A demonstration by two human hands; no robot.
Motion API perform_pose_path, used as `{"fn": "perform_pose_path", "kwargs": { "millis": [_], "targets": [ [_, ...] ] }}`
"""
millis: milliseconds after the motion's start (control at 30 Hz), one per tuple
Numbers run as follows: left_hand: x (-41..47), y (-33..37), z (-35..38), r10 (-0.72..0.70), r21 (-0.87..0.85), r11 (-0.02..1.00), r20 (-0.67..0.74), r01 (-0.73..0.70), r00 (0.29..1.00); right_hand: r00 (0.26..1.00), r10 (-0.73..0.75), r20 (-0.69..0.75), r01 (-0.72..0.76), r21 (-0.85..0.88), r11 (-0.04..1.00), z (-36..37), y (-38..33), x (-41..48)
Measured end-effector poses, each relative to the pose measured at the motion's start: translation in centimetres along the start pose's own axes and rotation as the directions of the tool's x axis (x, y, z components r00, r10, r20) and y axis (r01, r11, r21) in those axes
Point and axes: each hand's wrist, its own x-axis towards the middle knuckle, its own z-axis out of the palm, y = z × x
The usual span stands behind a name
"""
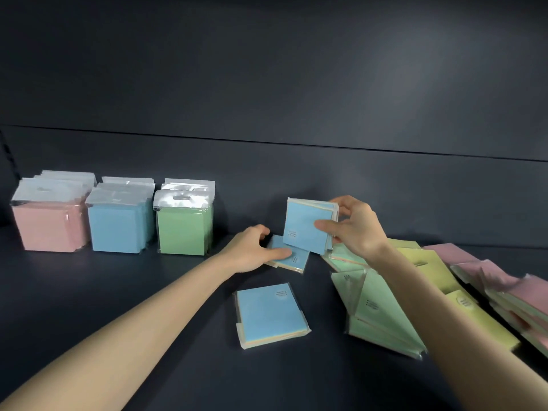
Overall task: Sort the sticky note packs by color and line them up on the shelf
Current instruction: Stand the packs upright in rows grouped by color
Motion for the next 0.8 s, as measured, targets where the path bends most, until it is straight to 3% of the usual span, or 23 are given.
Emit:
{"fn": "perform_pose_path", "kwargs": {
  "millis": [133,333,500,600,800],
  "targets": [
    [0.5,0.1,0.4,0.015,0.057,0.998,-0.013,-0.014,1.000,0.999,0.008,-0.039,-0.010,-0.032,0.999,-0.1,0.8,-0.1],
    [-0.5,-0.2,-0.5,0.071,-0.209,0.974,-0.073,-0.085,0.995,0.995,-0.006,-0.097,0.009,0.029,1.000,0.1,0.8,-0.5],
    [-2.3,-0.8,-3.3,0.121,-0.217,0.964,-0.152,-0.152,0.981,0.987,-0.020,-0.157,0.034,0.090,0.995,0.1,0.5,-0.6],
    [-3.3,-1.0,-4.4,0.167,-0.242,0.951,-0.122,-0.193,0.978,0.998,-0.013,-0.068,0.018,0.067,0.998,0.6,0.2,-0.9],
    [-3.3,-1.2,-3.5,0.218,-0.221,0.940,-0.190,-0.258,0.957,0.966,0.012,0.259,-0.058,0.171,0.983,2.3,-0.6,-1.8]
  ]
}}
